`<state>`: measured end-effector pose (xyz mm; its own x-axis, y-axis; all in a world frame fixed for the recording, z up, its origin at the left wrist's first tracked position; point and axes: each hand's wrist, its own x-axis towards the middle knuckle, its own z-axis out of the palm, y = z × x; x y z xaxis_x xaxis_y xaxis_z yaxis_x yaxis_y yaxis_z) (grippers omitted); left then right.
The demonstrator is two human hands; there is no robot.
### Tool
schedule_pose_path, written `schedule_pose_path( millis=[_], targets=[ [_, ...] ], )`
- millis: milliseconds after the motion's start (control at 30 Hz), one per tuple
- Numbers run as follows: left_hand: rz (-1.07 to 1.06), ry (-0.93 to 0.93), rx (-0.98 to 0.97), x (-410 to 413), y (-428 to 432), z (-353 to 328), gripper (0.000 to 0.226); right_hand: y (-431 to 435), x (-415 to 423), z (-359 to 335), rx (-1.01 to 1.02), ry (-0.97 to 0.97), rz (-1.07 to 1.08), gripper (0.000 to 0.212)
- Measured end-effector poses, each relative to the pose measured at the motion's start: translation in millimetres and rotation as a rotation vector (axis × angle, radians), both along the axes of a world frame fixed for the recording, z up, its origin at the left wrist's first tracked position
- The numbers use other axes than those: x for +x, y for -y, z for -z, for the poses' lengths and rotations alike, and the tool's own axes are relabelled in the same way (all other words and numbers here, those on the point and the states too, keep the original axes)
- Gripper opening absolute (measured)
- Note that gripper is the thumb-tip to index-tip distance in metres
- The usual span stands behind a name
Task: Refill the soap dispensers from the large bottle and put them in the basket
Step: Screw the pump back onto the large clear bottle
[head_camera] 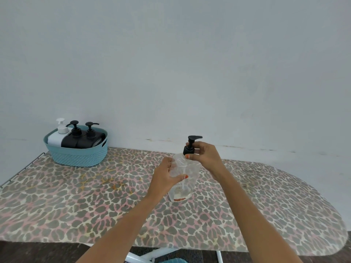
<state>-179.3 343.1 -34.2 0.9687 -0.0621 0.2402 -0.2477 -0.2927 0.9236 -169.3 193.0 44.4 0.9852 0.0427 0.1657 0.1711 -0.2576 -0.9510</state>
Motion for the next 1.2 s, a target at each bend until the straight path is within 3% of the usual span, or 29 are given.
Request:
schedule_pose_path(
  millis=[167, 300, 400, 500, 633, 867, 1067, 1200],
  targets=[
    [0.003, -0.007, 0.002, 0, -2, 0, 0.059, -18, 2, 9, -0.132, 0.097, 0.18, 0.047],
    [0.005, -0.012, 0.008, 1, -2, 0, 0.06, -12, 0, 9, -0.128, 0.015, 0.008, 0.05],
    [-0.002, 0.004, 0.013, 1, -2, 0, 0.059, -1, -1, 3, -0.009, -0.045, -0.138, 0.033],
    [0.002, 0.019, 0.014, 0, -1, 0, 0.057, 1, 1, 2, -0.028, 0.013, -0.027, 0.026],
    [0.006, 0.008, 0.001, 1, -1, 0, 0.059, -12, 1, 7, -0.121, 0.112, 0.171, 0.037],
    [0.0, 0.008, 0.002, 1, -3, 1, 0.056, 0, -1, 4, -0.067, 0.01, -0.049, 0.04],
    [0.002, 0.005, -0.021, 0, 0, 2, 0.059, -11, 2, 8, -0.102, 0.106, 0.183, 0.036],
    [0.003, -0.011, -0.022, 1, -1, 1, 0.059, -12, 0, 14, -0.09, 0.091, 0.148, 0.046]
  ],
)
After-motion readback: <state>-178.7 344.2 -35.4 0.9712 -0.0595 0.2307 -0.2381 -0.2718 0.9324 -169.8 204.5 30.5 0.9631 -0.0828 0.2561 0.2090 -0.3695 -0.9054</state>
